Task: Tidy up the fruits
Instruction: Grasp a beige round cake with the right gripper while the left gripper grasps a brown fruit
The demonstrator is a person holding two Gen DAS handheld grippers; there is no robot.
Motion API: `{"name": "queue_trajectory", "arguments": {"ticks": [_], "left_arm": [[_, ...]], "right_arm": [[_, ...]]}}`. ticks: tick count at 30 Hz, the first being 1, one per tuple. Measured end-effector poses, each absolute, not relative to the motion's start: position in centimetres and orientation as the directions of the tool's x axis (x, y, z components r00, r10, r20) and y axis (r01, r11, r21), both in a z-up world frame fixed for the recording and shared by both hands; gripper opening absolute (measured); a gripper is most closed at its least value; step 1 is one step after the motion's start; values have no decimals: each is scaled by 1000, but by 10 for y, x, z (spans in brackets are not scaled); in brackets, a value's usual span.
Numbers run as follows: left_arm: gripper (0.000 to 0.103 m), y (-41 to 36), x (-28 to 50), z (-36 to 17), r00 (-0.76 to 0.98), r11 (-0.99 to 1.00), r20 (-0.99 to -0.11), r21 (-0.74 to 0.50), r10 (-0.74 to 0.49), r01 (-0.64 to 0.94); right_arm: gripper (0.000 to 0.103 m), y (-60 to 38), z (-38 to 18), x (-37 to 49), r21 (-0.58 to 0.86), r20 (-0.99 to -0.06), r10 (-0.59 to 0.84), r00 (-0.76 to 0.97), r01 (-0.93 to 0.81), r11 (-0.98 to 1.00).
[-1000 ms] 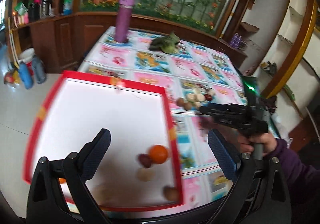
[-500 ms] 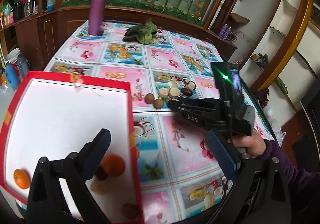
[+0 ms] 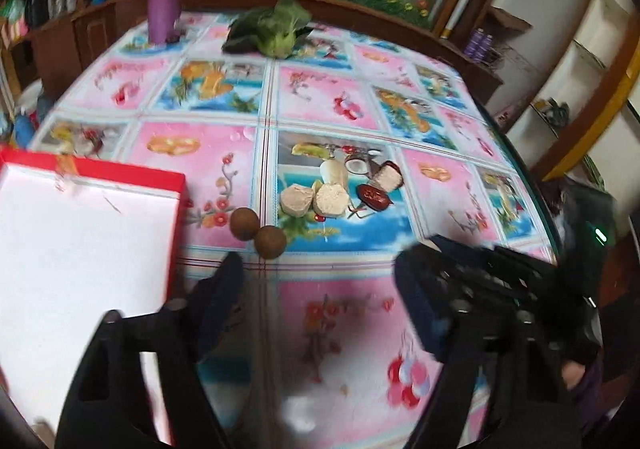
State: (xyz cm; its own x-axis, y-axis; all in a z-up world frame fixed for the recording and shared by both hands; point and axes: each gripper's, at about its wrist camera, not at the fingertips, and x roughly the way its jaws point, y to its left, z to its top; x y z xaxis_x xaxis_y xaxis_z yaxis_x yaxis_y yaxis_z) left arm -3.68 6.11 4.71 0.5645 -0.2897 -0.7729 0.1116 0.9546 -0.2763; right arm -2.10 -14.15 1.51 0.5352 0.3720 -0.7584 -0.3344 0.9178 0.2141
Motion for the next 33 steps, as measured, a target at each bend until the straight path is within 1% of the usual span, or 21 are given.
{"name": "queue_trajectory", "arguments": {"ticks": [1,4,5,7,11,21,25,27,33], "left_arm": [[70,60,-32,43,561,958,-781,-269,-275,95],[57,58,-25,30,543,967,-803,-245,-245,73],[54,58,-23,27,536,966,-808,-250,-244,63],[53,58,-17,21,533,967,-813,-250,-236,48],[48,53,-9,16,537,973,-814,-226,-220,55],[47,46,7,15,548,979,-814,-197,-193,52],[31,40,5,14,564,987,-811,-141,-157,72],[24,40,4,13,569,988,-808,-136,-155,76],[23,38,-1,13,571,987,-806,-140,-159,78]], "right_arm": [[22,-142,15,-20,223,-758,378,532,-334,916],[23,-141,16,-20,218,-762,376,528,-337,916],[23,-141,16,-20,222,-762,378,525,-337,915],[23,-142,16,-20,233,-763,386,518,-336,913],[23,-144,15,-21,243,-765,391,512,-332,911],[23,-143,15,-21,251,-764,395,510,-330,910],[23,-143,15,-21,248,-764,394,511,-331,910],[23,-143,15,-21,245,-763,393,513,-333,911],[22,-143,14,-22,245,-758,395,519,-335,910]]}}
